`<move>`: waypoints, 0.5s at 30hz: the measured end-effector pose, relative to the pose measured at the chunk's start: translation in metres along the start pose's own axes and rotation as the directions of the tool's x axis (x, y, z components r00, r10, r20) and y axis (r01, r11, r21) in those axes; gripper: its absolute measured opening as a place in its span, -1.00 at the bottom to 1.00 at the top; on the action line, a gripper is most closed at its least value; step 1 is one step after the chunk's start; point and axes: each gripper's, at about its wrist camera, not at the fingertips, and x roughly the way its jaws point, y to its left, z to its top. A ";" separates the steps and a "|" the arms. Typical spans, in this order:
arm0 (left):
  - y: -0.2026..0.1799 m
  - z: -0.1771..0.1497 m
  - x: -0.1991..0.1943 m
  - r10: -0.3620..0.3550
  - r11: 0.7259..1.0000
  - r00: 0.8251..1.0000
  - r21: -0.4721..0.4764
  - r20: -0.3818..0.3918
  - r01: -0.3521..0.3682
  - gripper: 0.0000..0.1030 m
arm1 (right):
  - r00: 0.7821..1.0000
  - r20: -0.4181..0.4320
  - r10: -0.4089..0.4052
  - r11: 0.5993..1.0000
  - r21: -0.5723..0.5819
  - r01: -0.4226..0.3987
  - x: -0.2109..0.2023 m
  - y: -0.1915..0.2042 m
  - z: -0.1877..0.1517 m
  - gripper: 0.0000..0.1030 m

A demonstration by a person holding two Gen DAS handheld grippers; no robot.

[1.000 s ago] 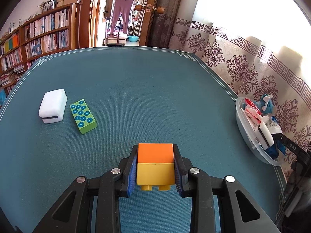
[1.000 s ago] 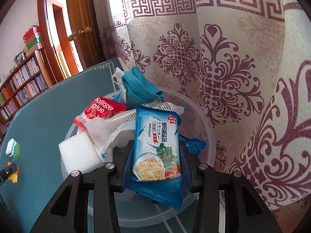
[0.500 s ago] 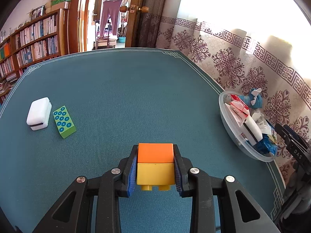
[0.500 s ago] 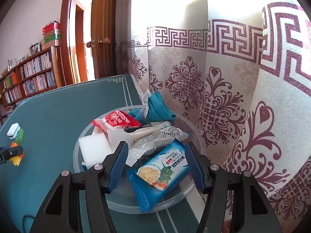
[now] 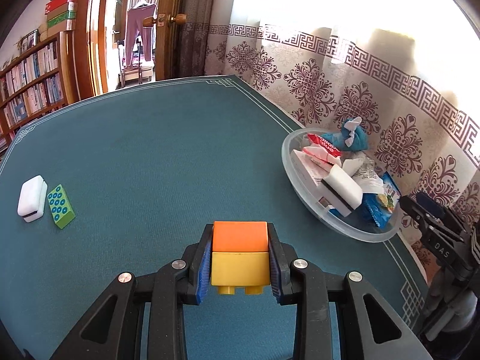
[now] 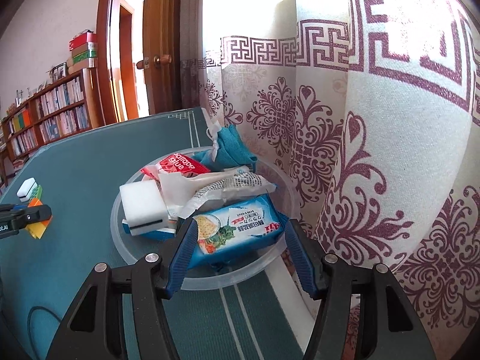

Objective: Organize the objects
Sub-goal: 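Open the right gripper over the bowl while the left carries the toy brick to the bowl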

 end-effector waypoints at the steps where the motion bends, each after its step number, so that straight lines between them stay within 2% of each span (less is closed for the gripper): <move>1: -0.006 0.001 0.001 -0.009 1.000 1.000 0.008 -0.002 0.010 -0.35 | 1.000 -0.002 0.005 1.000 0.002 -0.005 0.000 -0.001 -0.001 0.20; 7: -0.043 0.008 0.005 -0.095 0.993 0.995 0.063 -0.019 0.096 -0.35 | 0.999 0.011 0.035 0.999 0.003 -0.035 -0.006 0.000 -0.001 0.20; 15: -0.089 0.014 0.023 -0.211 0.966 0.976 0.141 -0.055 0.217 -0.35 | 0.997 0.031 0.068 0.997 0.026 -0.069 -0.012 -0.003 0.002 0.20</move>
